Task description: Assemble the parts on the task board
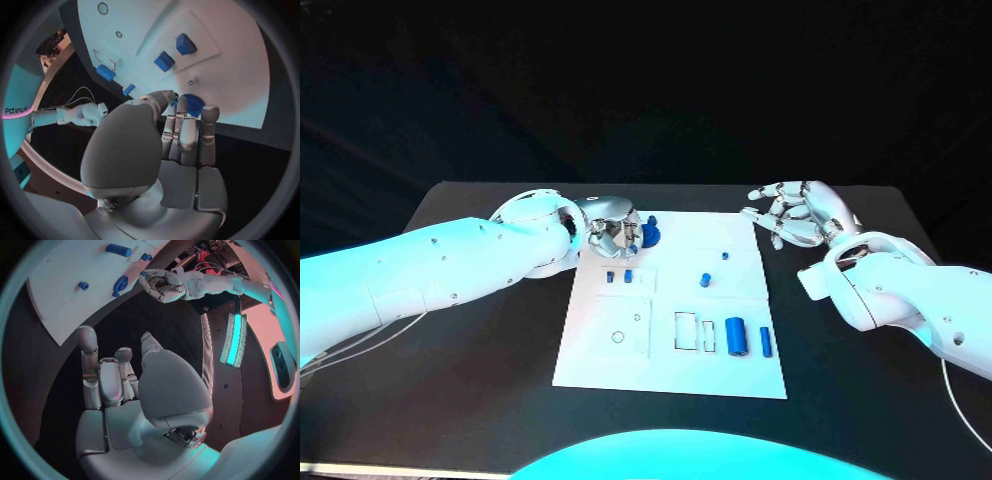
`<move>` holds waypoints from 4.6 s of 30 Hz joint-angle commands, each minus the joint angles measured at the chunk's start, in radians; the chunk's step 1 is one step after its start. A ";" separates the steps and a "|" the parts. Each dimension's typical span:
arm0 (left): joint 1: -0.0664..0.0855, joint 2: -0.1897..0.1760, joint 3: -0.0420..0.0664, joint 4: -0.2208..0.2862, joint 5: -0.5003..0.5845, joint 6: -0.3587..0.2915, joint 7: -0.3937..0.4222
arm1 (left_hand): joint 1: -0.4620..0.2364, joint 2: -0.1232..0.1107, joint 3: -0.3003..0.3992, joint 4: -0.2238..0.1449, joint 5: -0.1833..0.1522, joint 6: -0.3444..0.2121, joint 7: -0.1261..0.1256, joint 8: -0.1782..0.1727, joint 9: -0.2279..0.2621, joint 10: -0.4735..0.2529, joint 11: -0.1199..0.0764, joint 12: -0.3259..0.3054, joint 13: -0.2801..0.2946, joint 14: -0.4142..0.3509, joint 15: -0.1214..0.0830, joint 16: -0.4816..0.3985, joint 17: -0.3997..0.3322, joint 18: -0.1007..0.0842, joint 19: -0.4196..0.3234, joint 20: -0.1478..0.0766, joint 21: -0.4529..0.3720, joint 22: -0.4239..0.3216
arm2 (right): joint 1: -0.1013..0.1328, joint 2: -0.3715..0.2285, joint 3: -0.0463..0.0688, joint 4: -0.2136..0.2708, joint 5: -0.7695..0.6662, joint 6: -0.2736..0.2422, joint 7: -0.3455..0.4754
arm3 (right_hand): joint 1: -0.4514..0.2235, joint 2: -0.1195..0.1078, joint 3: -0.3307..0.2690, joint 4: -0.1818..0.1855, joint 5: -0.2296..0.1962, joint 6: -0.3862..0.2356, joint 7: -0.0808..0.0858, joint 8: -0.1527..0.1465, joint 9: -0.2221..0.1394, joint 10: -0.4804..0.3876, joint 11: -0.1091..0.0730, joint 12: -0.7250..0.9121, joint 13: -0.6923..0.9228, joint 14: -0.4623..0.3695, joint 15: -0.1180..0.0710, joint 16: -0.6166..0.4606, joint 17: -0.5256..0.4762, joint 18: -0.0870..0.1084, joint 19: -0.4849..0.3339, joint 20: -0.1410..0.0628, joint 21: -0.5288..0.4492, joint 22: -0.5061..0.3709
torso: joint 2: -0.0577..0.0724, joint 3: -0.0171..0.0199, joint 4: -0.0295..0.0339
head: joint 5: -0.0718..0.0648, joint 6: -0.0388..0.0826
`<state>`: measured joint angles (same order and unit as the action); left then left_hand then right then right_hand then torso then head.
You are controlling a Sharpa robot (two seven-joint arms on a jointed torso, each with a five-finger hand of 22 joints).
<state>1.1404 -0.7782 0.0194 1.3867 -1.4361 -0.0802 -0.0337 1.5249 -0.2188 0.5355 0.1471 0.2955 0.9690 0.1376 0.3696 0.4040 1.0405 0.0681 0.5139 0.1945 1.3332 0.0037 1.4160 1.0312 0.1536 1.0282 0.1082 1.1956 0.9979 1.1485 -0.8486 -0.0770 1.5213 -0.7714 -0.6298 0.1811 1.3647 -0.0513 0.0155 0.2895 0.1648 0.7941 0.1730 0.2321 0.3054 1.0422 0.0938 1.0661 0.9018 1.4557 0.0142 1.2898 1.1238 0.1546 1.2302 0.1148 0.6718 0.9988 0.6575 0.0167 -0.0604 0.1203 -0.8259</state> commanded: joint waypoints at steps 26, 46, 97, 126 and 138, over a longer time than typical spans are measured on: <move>0.000 0.002 0.002 -0.052 0.003 0.075 -0.018 | -0.017 -0.005 -0.003 -0.008 -0.004 0.004 -0.002 -0.010 0.003 0.010 0.001 -0.015 -0.002 -0.008 0.003 -0.004 -0.015 -0.004 -0.017 0.007 -0.012 -0.013 | -0.001 -0.002 0.000 0.002 -0.002 0.003 0.009 | 0.004 0.003 -0.004 0.000 0.002 0.002 0.005 0.006 -0.001 -0.005 -0.002 -0.005 0.000 -0.007 -0.002 -0.005 0.000 0.006 -0.004 0.001 -0.001 0.000 | 0.002 0.0007 -0.0032 | 0.009 -0.003; -0.001 0.018 -0.004 -0.067 -0.001 0.102 -0.008 | -0.020 -0.008 -0.005 -0.011 -0.009 0.002 -0.001 -0.017 0.003 0.011 0.003 -0.024 -0.001 -0.015 0.005 -0.007 -0.022 -0.002 -0.029 0.008 -0.021 -0.021 | -0.001 -0.001 0.000 0.002 -0.002 0.003 0.009 | 0.002 0.005 -0.006 0.000 0.002 0.002 0.005 0.009 -0.003 0.001 -0.002 -0.004 -0.003 -0.006 -0.002 -0.008 -0.001 0.007 -0.002 0.000 -0.006 -0.002 | 0.002 0.0003 -0.0040 | 0.010 -0.007; -0.001 0.016 -0.013 -0.080 -0.006 0.116 -0.018 | -0.064 -0.040 -0.008 -0.006 -0.010 -0.129 0.016 -0.135 -0.024 -0.013 0.020 -0.080 0.027 -0.053 0.021 -0.017 -0.076 0.008 -0.077 0.024 -0.070 -0.067 | -0.001 -0.001 0.000 -0.002 -0.002 0.006 0.007 | 0.000 0.005 -0.011 0.000 0.002 0.008 0.003 0.019 -0.003 -0.079 -0.003 -0.089 -0.115 -0.013 -0.003 -0.024 -0.014 0.011 -0.011 0.000 -0.044 -0.023 | 0.001 -0.0013 -0.0020 | 0.010 -0.001; -0.001 -0.022 -0.005 -0.085 0.085 0.040 0.033 | -0.047 -0.027 -0.034 -0.009 -0.007 -0.138 0.004 -0.146 -0.027 -0.107 0.004 0.152 0.181 -0.036 0.010 0.016 -0.035 0.006 -0.058 0.015 -0.071 -0.056 | -0.004 -0.002 0.000 -0.022 -0.059 0.059 -0.035 | 0.066 -0.008 -0.004 -0.006 0.004 -0.005 0.003 0.059 -0.013 -0.090 -0.004 -0.251 -0.302 -0.028 -0.003 -0.071 -0.045 0.019 -0.019 0.000 -0.132 -0.060 | 0.002 -0.0007 -0.0027 | 0.010 0.008; -0.001 -0.066 0.003 -0.026 0.234 -0.003 0.151 | -0.048 -0.037 0.053 -0.034 0.000 -0.023 -0.016 -0.097 -0.012 -0.086 -0.030 0.371 0.290 0.066 -0.019 0.077 0.154 -0.018 0.052 -0.010 0.023 0.059 | -0.010 -0.002 0.000 -0.025 -0.100 0.071 -0.054 | 0.101 -0.015 0.012 -0.006 0.004 0.001 -0.003 0.069 -0.015 -0.056 -0.011 -0.236 -0.313 -0.010 -0.009 -0.048 -0.013 0.009 0.014 -0.006 -0.070 -0.017 | 0.002 0.0003 -0.0014 | 0.011 0.004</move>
<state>1.1390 -0.8431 0.0217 1.3528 -1.2620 -0.0590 0.0477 1.4771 -0.2484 0.5859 0.1148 0.2932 0.9420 0.1219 0.2689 0.3918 0.9559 0.0438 0.8791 0.4800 1.3977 -0.0145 1.4918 1.1808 0.1535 1.0785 0.0988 1.2167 1.0552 1.1397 -0.8510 -0.0770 1.4966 -0.8404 -0.5783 0.1340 1.4585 -0.0659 0.0214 0.2840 0.1648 0.7930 0.1784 0.2963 0.2910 0.9820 0.0830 0.8280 0.5880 1.4400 0.0084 1.2397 1.1104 0.1545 1.2397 0.1091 0.6010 0.9818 0.6597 0.0165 -0.0629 0.1299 -0.8210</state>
